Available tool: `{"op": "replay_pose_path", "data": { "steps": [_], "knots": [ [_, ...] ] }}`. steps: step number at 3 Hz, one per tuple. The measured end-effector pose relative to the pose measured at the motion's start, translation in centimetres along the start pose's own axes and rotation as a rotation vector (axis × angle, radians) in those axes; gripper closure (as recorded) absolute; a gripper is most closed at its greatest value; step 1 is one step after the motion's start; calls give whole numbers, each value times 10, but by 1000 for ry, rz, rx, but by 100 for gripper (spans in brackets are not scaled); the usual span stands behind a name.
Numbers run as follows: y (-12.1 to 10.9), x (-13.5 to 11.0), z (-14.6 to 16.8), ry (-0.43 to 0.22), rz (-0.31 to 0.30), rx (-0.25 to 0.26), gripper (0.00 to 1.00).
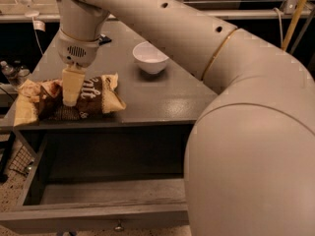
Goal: Place brown chip bag into top drawer
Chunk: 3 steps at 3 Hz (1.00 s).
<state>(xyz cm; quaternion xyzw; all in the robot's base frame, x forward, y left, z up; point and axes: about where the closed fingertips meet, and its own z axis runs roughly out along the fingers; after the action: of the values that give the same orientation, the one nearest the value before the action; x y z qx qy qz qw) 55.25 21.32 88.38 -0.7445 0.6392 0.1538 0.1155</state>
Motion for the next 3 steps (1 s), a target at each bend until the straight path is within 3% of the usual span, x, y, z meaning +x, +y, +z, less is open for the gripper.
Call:
{"op": "replay_pose_path", "data": {
  "steps": [1,2,3],
  "knots": [
    [-1,5,-8,-18,15,20,61],
    [2,23,-29,-56,29,91,83],
    [29,67,-65,-94,71,230,100]
  ]
}}
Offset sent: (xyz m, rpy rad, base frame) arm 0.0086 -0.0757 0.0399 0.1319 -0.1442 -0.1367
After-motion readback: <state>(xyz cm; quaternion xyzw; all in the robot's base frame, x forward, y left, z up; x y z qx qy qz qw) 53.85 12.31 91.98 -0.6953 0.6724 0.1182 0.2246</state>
